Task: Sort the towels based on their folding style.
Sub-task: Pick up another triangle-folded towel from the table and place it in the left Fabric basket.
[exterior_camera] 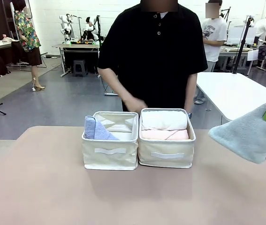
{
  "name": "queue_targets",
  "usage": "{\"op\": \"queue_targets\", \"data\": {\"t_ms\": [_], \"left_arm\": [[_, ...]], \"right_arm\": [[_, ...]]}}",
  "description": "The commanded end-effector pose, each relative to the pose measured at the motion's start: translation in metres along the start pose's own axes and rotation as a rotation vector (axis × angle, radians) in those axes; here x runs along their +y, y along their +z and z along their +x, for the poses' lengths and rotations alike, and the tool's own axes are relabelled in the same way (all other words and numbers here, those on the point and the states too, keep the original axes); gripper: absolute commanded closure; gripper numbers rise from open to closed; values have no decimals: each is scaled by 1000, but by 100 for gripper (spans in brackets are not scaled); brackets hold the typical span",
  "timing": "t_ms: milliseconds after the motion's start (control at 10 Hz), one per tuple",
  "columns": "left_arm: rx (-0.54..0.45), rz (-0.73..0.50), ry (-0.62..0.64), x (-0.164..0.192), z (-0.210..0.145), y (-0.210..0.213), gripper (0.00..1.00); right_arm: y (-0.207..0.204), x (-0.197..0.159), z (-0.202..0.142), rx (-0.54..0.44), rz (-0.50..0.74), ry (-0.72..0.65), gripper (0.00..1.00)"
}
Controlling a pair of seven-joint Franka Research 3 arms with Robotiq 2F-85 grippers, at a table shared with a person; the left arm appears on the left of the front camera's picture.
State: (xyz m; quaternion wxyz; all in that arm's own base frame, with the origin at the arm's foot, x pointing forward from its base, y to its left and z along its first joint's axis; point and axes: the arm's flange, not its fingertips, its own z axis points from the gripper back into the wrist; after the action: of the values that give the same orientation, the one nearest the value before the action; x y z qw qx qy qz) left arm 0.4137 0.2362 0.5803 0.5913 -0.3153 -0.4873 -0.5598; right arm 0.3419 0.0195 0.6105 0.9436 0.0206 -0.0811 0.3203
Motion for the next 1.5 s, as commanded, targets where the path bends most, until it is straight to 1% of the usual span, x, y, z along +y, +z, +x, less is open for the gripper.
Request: {"op": "queue_targets", "data": {"t_ms": [0, 200, 300, 400, 500, 600, 700, 800, 1000, 1100, 1300, 1400], "left_arm": [[19, 1, -3, -4, 0, -1, 0], [19, 1, -3, -4, 0, -1, 0], [19, 1, -3, -4, 0, -1, 0], [19, 1, -3, -4, 0, -1, 0], [19, 1, -3, -4, 0, -1, 0], [19, 1, -3, -4, 0, -1, 0], [19, 1, -3, -4, 0, -1, 0], [19, 1, -3, -4, 0, -1, 0], [19, 1, -3, -4, 0, -1, 0], [19, 1, -3, -4, 0, -1, 0], [19, 1, -3, -4, 0, -1, 0], [19, 1, -3, -4, 0, -1, 0]], "right_arm": [[-3, -1, -6, -11, 8, 14, 97], [-3, -1, -6, -11, 8, 14, 97], [1, 1, -4, -5, -1, -3, 81], [18, 26, 20, -49, -80, 122, 81], [31, 56, 53, -69, -144, 218, 81], [35, 77, 82, -106, -178, 294, 81], [34, 89, 114, -141, -168, 361, 81], [29, 99, 146, -206, -89, 452, 81], [7, 128, 205, -319, -11, 564, 81], [-3, 144, 228, -354, -4, 620, 81], [-18, 174, 263, -363, -14, 683, 81], [-18, 184, 268, -357, -26, 685, 81]]}}
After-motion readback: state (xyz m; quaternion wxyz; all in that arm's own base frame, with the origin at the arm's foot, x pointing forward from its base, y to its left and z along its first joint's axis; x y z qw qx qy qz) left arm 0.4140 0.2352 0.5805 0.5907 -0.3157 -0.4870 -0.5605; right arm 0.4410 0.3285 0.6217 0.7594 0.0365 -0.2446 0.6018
